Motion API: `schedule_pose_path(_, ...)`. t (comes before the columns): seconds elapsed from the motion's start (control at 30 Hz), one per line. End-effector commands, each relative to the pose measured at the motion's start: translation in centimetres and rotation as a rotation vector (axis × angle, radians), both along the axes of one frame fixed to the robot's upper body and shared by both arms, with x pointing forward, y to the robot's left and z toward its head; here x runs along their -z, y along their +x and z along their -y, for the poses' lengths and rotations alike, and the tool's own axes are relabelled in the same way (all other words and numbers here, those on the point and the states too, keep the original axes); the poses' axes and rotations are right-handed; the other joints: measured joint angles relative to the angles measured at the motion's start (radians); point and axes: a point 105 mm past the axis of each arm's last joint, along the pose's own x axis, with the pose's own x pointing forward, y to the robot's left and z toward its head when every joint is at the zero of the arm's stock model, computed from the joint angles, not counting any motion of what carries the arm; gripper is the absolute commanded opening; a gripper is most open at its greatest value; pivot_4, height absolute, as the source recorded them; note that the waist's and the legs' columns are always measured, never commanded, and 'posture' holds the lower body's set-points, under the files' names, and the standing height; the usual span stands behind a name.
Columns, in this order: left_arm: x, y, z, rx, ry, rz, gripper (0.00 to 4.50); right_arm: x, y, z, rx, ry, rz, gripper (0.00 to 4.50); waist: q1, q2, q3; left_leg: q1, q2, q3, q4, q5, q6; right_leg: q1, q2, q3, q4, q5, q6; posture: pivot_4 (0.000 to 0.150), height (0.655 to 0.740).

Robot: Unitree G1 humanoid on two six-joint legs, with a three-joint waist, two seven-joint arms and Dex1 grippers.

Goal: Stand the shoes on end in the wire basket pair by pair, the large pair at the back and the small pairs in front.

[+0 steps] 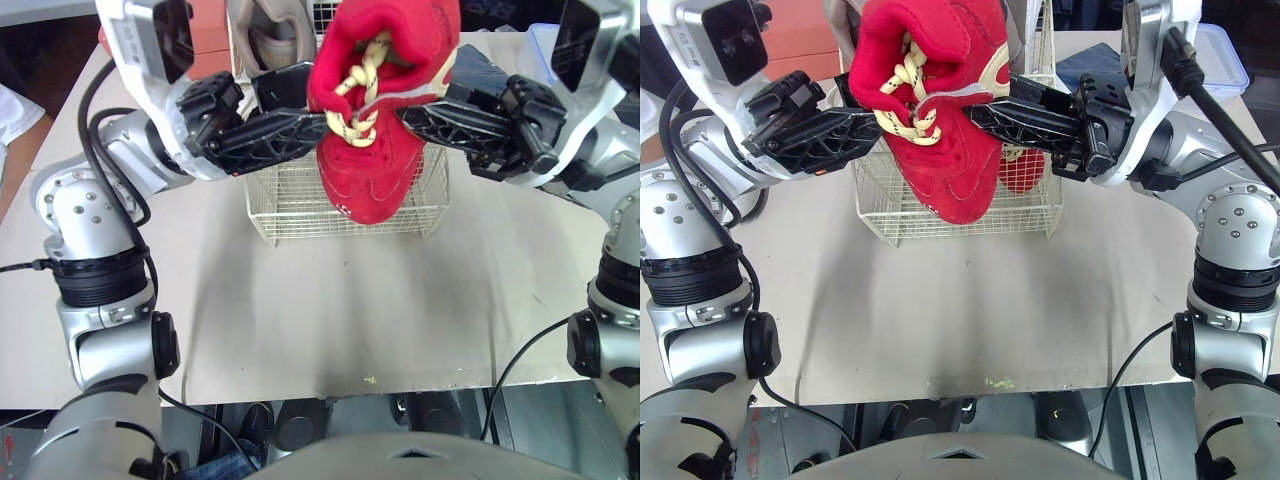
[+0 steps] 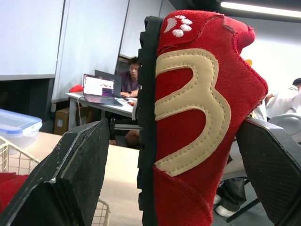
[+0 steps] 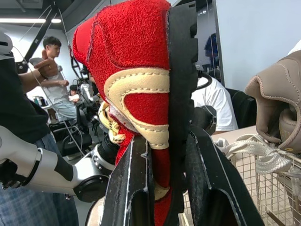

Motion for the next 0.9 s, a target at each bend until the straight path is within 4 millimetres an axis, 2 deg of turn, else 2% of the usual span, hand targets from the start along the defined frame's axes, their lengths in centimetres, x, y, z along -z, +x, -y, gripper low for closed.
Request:
schedule_pose_path(0.03, -1.5, -1.0, 0.0, 0.033, -0.034, 0.059, 4.46, 0.6, -0.7, -0.4, -0.033, -0.052, 0.02, 0.15, 0.0, 0.0, 0.0, 0.0, 0.0, 0.0, 0.0, 0.0, 0.0, 0.0, 0.0, 0.0, 0.0, 0.0, 0.0, 0.15, 0.74)
schedule_pose_path(0.13, -0.7, -1.2, 0.6, 0.054, -0.002, 0.045, 3.65, 0.7, -0.6, -0.5, -0.027, -0.057, 0.022, 0.15, 0.0, 0.0, 0.0, 0.0, 0.0, 0.0, 0.0, 0.0, 0.0, 0.0, 0.0, 0.0, 0.0, 0.0, 0.0, 0.15, 0.74)
schedule_pose_path(0.33, -0.1, -1.1, 0.9, 0.049, 0.019, 0.041, 1.05, 0.7, -0.2, -0.5, 0.006, -0.048, 0.033, 0.15, 0.0, 0.0, 0.0, 0.0, 0.0, 0.0, 0.0, 0.0, 0.0, 0.0, 0.0, 0.0, 0.0, 0.0, 0.0, 0.15, 0.74)
schedule_pose_path(0.4, -0.1, -0.7, 0.7, 0.024, 0.016, 0.043, 0.55, 0.7, 0.0, -0.4, 0.022, -0.043, 0.036, 0.15, 0.001, 0.0, 0.0, 0.0, 0.0, 0.0, 0.0, 0.0, 0.0, 0.0, 0.0, 0.0, 0.0, 0.0, 0.0, 0.15, 0.74)
schedule_pose_path(0.43, -0.1, -0.6, 0.7, 0.014, 0.016, 0.044, 0.45, 0.7, 0.1, -0.4, 0.032, -0.04, 0.038, 0.15, 0.001, 0.0, 0.0, 0.0, 0.0, 0.0, 0.0, 0.0, 0.0, 0.0, 0.0, 0.0, 0.0, 0.0, 0.0, 0.15, 0.74)
schedule_pose_path(0.47, 0.0, -0.4, 0.6, 0.0, 0.018, 0.048, 0.35, 0.6, 0.3, -0.3, 0.041, -0.039, 0.04, 1.14, 0.001, 0.0, 0.0, 0.0, 0.0, 0.0, 0.0, 0.0, 0.0, 0.0, 0.0, 0.0, 0.0, 0.0, 0.0, 0.15, 0.74)
schedule_pose_path(0.5, 0.0, -0.1, 0.5, -0.016, 0.02, 0.051, 0.33, 0.6, 0.4, -0.1, 0.048, -0.038, 0.041, 1.37, 0.001, 0.0, 0.0, 0.0, 0.0, 0.0, 0.0, 0.0, 0.0, 0.0, 0.0, 0.0, 0.0, 0.0, 0.0, 0.15, 0.74)
schedule_pose_path(0.6, 0.0, 0.5, 0.2, -0.065, 0.008, 0.063, 0.22, 0.5, 0.4, 0.5, 0.062, -0.033, 0.041, 2.89, 0.001, 0.0, 0.0, 0.0, 0.0, 0.0, 0.0, 0.0, 0.0, 0.0, 0.0, 0.0, 0.0, 0.0, 0.0, 0.15, 0.74)
schedule_pose_path(0.73, -0.4, 1.2, -0.6, -0.158, -0.031, 0.09, 0.16, 1.1, 0.8, 2.2, 0.127, -0.047, 0.026, 4.5, 0.003, 0.0, 0.0, 0.0, 0.0, 0.0, 0.0, 0.0, 0.0, 0.0, 0.0, 0.0, 0.0, 0.0, 0.0, 0.15, 0.74)
schedule_pose_path(0.9, -0.8, 2.4, -1.9, -0.337, -0.085, 0.134, 0.14, 1.2, 0.7, 3.9, 0.18, -0.046, 0.034, 4.5, 0.002, 0.0, 0.0, 0.0, 0.0, 0.0, 0.0, 0.0, 0.0, 0.0, -0.001, 0.0, 0.0, 0.0, 0.0, 0.15, 0.74)
